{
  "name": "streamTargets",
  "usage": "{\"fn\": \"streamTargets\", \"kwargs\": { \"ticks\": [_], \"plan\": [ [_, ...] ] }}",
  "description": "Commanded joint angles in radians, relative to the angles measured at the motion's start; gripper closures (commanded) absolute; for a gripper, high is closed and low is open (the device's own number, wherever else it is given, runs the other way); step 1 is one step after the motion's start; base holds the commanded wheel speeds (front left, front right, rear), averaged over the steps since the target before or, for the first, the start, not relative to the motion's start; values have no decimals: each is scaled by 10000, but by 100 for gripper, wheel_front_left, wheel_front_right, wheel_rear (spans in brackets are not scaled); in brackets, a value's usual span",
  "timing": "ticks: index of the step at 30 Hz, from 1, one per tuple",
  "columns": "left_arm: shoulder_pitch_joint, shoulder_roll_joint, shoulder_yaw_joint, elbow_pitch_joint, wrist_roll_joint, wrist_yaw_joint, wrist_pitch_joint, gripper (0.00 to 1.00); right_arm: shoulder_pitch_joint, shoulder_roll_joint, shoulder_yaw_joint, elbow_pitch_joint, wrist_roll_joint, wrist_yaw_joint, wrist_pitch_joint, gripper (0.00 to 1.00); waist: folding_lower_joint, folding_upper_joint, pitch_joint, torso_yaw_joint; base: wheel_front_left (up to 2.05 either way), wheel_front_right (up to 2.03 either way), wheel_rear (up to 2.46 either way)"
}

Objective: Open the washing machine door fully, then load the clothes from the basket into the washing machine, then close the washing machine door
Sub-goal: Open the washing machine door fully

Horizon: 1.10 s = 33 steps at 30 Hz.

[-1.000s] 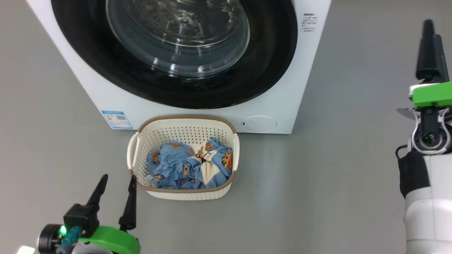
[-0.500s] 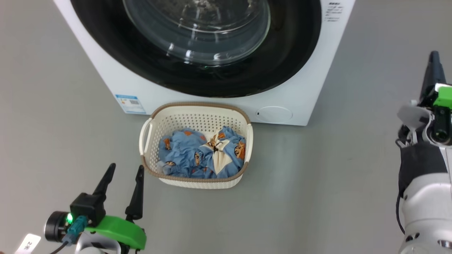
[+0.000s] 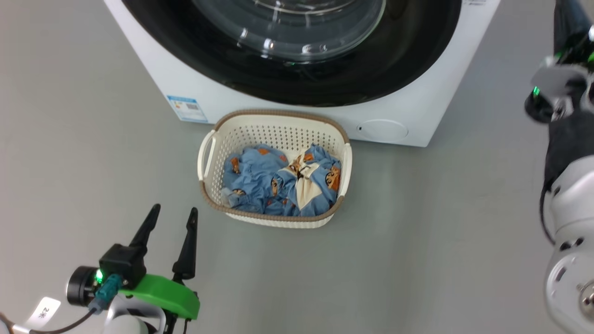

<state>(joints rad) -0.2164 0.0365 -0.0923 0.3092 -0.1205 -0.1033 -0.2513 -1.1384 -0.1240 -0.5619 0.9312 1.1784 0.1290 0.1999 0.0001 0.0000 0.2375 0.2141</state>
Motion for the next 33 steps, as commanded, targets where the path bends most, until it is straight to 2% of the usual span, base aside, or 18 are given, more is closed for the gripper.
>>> {"fn": "streamTargets", "kwargs": {
  "ticks": [1,14,23,33],
  "plan": [
    [-333,156,269,-238,-76,-57,-105,0,-440,48,171,-162,-111,17,114,100,-1,0,163,131,0,0,0],
    [-776,139,-127,-493,-387,27,-105,0,-2048,-440,569,772,-1494,17,796,100,-1,0,1107,519,0,0,0],
    [-1059,138,-360,-844,-527,188,-105,0,-2712,-453,759,1367,-2268,17,1471,100,-1,0,1509,687,0,0,0],
    [-1106,138,-455,-892,-621,281,-105,0,-3307,-515,571,1549,-2783,17,1461,100,-1,0,1774,819,0,0,0]
  ]
}}
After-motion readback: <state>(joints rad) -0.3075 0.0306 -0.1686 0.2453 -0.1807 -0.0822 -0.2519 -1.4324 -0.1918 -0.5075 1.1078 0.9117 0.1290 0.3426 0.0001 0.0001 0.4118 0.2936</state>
